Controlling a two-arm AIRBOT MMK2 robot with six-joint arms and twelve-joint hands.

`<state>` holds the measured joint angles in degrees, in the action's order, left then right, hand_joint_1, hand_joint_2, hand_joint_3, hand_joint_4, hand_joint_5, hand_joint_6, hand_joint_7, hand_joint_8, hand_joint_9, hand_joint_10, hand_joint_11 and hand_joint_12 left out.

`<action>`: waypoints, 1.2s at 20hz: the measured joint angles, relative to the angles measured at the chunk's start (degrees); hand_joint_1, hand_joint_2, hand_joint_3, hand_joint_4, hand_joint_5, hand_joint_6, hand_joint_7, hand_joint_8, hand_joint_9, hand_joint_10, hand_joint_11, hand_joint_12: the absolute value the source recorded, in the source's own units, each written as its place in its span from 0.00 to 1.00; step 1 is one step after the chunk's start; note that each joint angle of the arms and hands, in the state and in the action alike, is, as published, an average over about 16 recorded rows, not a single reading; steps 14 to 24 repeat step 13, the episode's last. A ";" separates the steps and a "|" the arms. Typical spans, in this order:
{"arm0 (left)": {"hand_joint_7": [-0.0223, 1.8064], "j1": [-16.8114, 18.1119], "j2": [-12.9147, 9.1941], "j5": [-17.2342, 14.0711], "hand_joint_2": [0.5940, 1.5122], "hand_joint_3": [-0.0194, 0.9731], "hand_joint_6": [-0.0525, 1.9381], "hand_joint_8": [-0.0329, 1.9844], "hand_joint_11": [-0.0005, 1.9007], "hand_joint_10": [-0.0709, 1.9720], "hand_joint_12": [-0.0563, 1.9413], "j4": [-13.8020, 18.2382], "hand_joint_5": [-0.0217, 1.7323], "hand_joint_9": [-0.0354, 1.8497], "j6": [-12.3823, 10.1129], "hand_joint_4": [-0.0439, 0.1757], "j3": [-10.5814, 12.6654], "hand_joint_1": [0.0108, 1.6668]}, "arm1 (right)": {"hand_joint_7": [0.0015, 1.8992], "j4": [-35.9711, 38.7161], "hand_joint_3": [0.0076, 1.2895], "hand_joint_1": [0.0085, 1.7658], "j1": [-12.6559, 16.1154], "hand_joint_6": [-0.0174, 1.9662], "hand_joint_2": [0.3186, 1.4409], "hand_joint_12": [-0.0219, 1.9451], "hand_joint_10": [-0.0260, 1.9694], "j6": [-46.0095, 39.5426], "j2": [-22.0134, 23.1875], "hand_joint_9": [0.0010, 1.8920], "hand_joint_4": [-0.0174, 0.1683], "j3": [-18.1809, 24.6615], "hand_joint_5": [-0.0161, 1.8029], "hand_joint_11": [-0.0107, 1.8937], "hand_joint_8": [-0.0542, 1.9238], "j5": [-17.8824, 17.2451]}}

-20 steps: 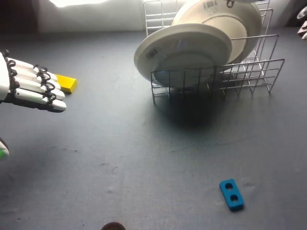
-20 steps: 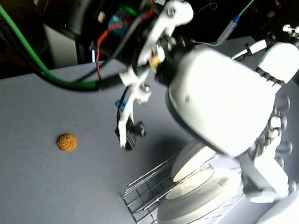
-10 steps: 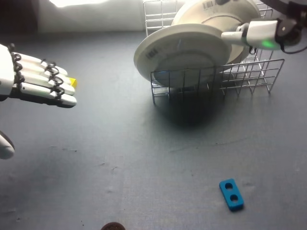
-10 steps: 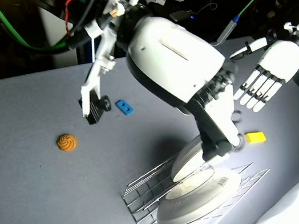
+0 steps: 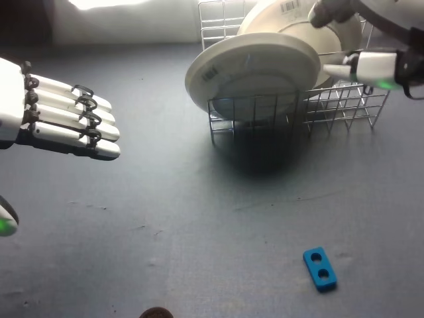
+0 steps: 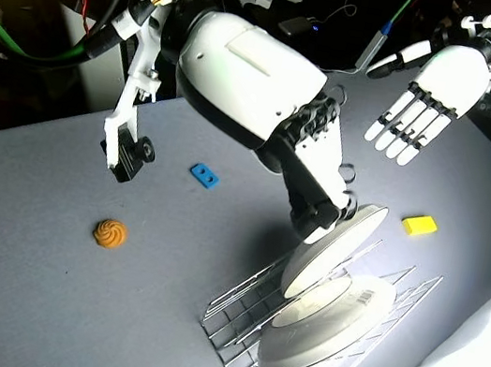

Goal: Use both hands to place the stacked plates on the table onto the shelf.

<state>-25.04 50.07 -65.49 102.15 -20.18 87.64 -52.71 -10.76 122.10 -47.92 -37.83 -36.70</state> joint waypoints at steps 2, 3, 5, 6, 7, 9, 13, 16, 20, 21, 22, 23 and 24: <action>0.03 0.28 -0.29 -0.31 0.52 0.03 0.03 0.01 0.01 0.04 0.07 0.12 0.03 0.04 0.15 0.21 -0.58 0.00 | 0.51 0.28 0.01 0.52 -0.15 0.16 0.64 0.64 0.13 0.05 0.36 0.50 0.11 0.70 0.47 0.24 0.15 -0.26; 0.04 0.38 -0.38 -0.44 0.52 0.03 0.03 0.02 0.01 0.04 0.08 0.20 0.03 0.04 0.19 0.21 -0.77 0.00 | 0.51 0.44 0.01 0.52 -0.19 0.19 0.64 0.64 0.16 -0.01 0.50 0.50 0.11 0.99 0.46 0.25 0.18 -0.34; 0.05 0.57 -0.50 -0.61 0.52 0.03 0.03 0.02 0.01 0.04 0.10 0.37 0.04 0.06 0.18 0.21 -1.01 0.00 | 0.49 1.02 0.01 0.53 -0.22 0.25 0.63 0.65 0.22 -0.47 0.74 0.49 0.11 1.44 0.45 0.27 0.25 -0.36; 0.06 0.66 -0.55 -0.66 0.52 0.03 0.03 0.02 0.01 0.04 0.12 0.41 0.05 0.06 0.16 0.21 -1.10 0.00 | 0.49 1.53 0.01 0.53 -0.24 0.29 0.62 0.66 0.26 -0.95 0.86 0.49 0.11 1.60 0.44 0.28 0.29 -0.30; 0.07 0.73 -0.58 -0.70 0.53 0.03 0.03 0.02 0.01 0.04 0.13 0.42 0.05 0.07 0.15 0.21 -1.17 0.00 | 0.48 1.93 0.01 0.53 -0.26 0.31 0.62 0.66 0.28 -1.31 0.96 0.48 0.11 1.74 0.43 0.29 0.31 -0.27; 0.07 0.86 -0.60 -0.74 0.53 0.03 0.03 0.02 0.01 0.04 0.14 0.43 0.06 0.07 0.14 0.21 -1.25 0.00 | 0.48 2.33 0.01 0.53 -0.27 0.36 0.61 0.67 0.32 -1.71 1.10 0.48 0.11 1.96 0.42 0.30 0.35 -0.24; 0.10 1.19 -0.60 -0.82 0.53 0.03 0.03 0.02 0.01 0.04 0.19 0.43 0.07 0.09 0.06 0.20 -1.39 0.00 | 0.44 2.78 0.01 0.53 -0.28 0.49 0.60 0.69 0.44 -2.53 1.23 0.45 0.11 2.00 0.38 0.32 0.48 -0.06; 0.10 1.19 -0.60 -0.82 0.53 0.03 0.03 0.02 0.01 0.04 0.19 0.43 0.07 0.09 0.06 0.20 -1.39 0.00 | 0.44 2.78 0.01 0.53 -0.28 0.49 0.60 0.69 0.44 -2.53 1.23 0.45 0.11 2.00 0.38 0.32 0.48 -0.06; 0.10 1.19 -0.60 -0.82 0.53 0.03 0.03 0.02 0.01 0.04 0.19 0.43 0.07 0.09 0.06 0.20 -1.39 0.00 | 0.44 2.78 0.01 0.53 -0.28 0.49 0.60 0.69 0.44 -2.53 1.23 0.45 0.11 2.00 0.38 0.32 0.48 -0.06; 0.10 1.19 -0.60 -0.82 0.53 0.03 0.03 0.02 0.01 0.04 0.19 0.43 0.07 0.09 0.06 0.20 -1.39 0.00 | 0.44 2.78 0.01 0.53 -0.28 0.49 0.60 0.69 0.44 -2.53 1.23 0.45 0.11 2.00 0.38 0.32 0.48 -0.06; 0.10 1.19 -0.60 -0.82 0.53 0.03 0.03 0.02 0.01 0.04 0.19 0.43 0.07 0.09 0.06 0.20 -1.39 0.00 | 0.44 2.78 0.01 0.53 -0.28 0.49 0.60 0.69 0.44 -2.53 1.23 0.45 0.11 2.00 0.38 0.32 0.48 -0.06; 0.10 1.19 -0.60 -0.82 0.53 0.03 0.03 0.02 0.01 0.04 0.19 0.43 0.07 0.09 0.06 0.20 -1.39 0.00 | 0.44 2.78 0.01 0.53 -0.28 0.49 0.60 0.69 0.44 -2.53 1.23 0.45 0.11 2.00 0.38 0.32 0.48 -0.06; 0.10 1.19 -0.60 -0.82 0.53 0.03 0.03 0.02 0.01 0.04 0.19 0.43 0.07 0.09 0.06 0.20 -1.39 0.00 | 0.44 2.78 0.01 0.53 -0.28 0.49 0.60 0.69 0.44 -2.53 1.23 0.45 0.11 2.00 0.38 0.32 0.48 -0.06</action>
